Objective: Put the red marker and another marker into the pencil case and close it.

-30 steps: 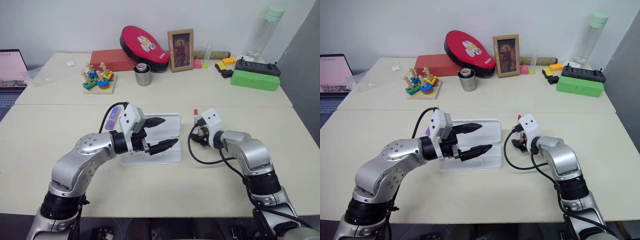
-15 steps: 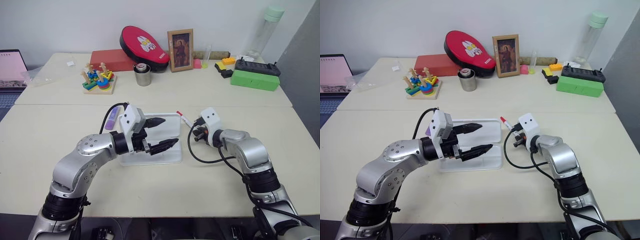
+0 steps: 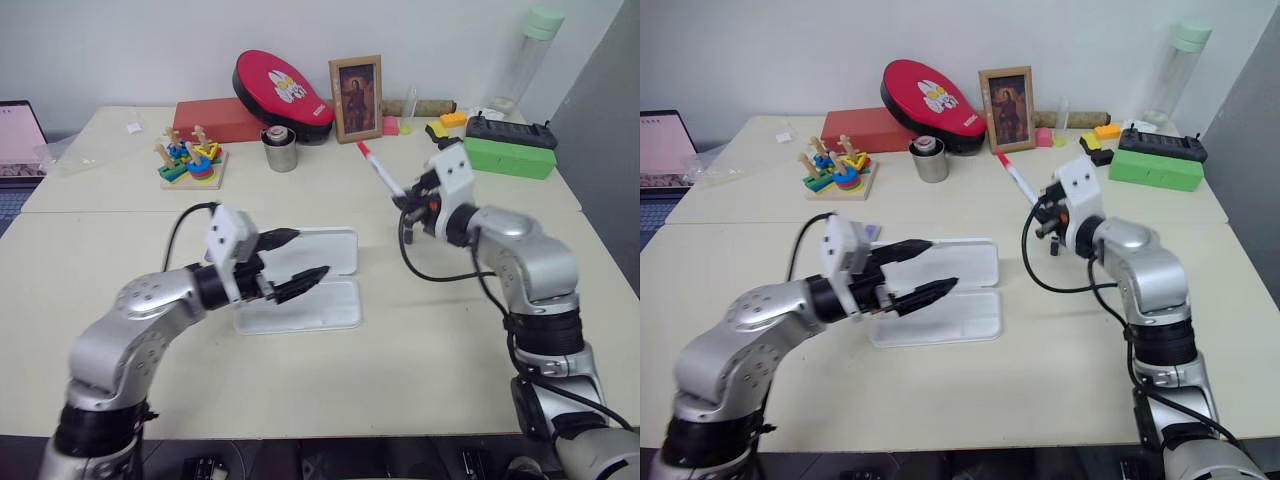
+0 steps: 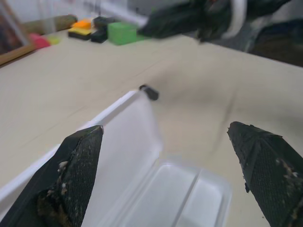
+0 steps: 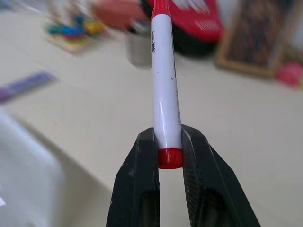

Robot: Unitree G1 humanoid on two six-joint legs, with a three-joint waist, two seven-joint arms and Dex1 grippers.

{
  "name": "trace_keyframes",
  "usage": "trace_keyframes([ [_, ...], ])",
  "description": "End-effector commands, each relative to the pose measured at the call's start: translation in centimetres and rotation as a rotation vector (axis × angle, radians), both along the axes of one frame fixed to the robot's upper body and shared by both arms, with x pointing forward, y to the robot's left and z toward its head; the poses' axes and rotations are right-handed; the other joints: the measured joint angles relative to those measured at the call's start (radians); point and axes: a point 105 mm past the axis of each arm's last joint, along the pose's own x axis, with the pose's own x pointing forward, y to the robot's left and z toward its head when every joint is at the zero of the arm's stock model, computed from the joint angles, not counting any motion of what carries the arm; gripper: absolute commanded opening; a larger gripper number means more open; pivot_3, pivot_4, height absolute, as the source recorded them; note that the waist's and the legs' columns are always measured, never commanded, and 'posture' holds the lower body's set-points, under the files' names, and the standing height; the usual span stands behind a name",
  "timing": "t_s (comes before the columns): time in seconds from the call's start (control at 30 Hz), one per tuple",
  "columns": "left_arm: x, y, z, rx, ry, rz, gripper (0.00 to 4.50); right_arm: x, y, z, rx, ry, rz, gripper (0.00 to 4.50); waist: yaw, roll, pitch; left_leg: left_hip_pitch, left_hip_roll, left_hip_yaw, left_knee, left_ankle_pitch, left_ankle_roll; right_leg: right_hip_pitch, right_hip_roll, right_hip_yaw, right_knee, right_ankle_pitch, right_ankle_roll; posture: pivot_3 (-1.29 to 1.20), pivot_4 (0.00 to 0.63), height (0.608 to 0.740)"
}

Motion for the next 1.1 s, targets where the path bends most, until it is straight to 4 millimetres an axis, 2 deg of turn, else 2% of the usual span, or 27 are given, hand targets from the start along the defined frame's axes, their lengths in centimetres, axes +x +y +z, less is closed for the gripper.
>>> trace_keyframes([
  [0.03,-2.2,1.0,0.2,0.037,-0.001,0.011,4.50,-4.5,2.8,-0.4,-0.084,-0.022,0.312,0.29,0.000,0.000,0.000,0.000,0.000,0.000,0.000,0.000,0.000,0.000,0.000,0.000,-0.001,0.000,0.000,0.00,0.150,0.740],
  [0.13,-3.2,2.2,-1.2,0.068,0.046,0.060,4.50,-5.1,3.4,-3.1,-0.218,-0.016,0.373,0.29,0.005,0.000,0.000,0.000,0.000,0.000,0.000,0.000,0.000,0.000,0.000,0.000,-0.001,0.000,0.000,0.00,0.150,0.740],
  [0.17,-3.5,3.2,-1.7,0.077,0.063,0.096,4.50,-5.4,3.8,-4.7,-0.286,-0.007,0.404,0.29,0.007,0.000,0.000,0.000,0.000,0.000,0.000,0.000,0.000,0.000,0.000,0.000,-0.001,0.000,0.000,0.00,0.150,0.740],
  [0.3,-4.7,5.1,-2.4,0.104,0.087,0.160,4.50,-5.3,5.2,-8.4,-0.436,-0.015,0.451,0.29,0.012,0.000,0.000,0.001,0.000,0.000,0.001,0.000,0.000,0.000,0.000,0.000,-0.001,0.000,0.000,0.00,0.150,0.740],
  [0.47,-5.2,5.6,-2.5,0.114,0.090,0.178,4.50,-4.8,6.2,-10.6,-0.508,-0.049,0.490,0.29,0.022,0.000,0.000,0.000,0.000,0.000,0.001,0.000,0.000,0.001,0.000,0.000,-0.002,0.001,0.000,0.00,0.150,0.740],
  [0.7,-5.0,5.2,-2.3,0.101,0.075,0.182,4.50,-3.0,7.7,-10.5,-0.527,-0.103,0.503,0.29,0.019,0.000,0.000,0.000,0.000,0.000,0.001,0.000,0.000,0.001,0.000,0.000,-0.002,0.001,0.000,0.00,0.150,0.740],
  [0.93,-4.8,4.8,-2.1,0.089,0.063,0.185,4.50,-2.7,7.7,-10.3,-0.538,-0.113,0.522,0.29,0.020,0.000,0.000,0.000,0.000,0.000,0.001,0.000,0.000,0.001,0.000,0.000,-0.002,0.001,0.000,0.00,0.150,0.740],
  [1.0,-4.8,4.8,-2.0,0.083,0.061,0.189,4.50,-2.8,7.6,-10.4,-0.539,-0.108,0.528,1.00,0.019,0.000,0.000,0.001,0.000,0.000,0.001,0.000,0.000,0.001,0.000,0.000,-0.002,0.001,0.000,0.00,0.150,0.740],
  [1.03,-4.7,4.8,-2.0,0.081,0.060,0.191,4.50,-2.9,7.5,-10.4,-0.539,-0.106,0.530,1.10,0.019,0.000,0.000,0.001,0.000,0.000,0.001,0.000,0.000,0.001,0.000,0.000,-0.002,0.001,0.000,0.00,0.150,0.740],
  [1.1,-4.6,4.9,-2.0,0.075,0.058,0.198,4.50,-2.8,7.4,-10.4,-0.538,-0.105,0.530,1.58,0.019,0.000,0.000,0.001,0.000,0.000,0.001,0.000,0.000,0.001,0.000,0.000,-0.002,0.001,0.000,0.00,0.150,0.740],
])
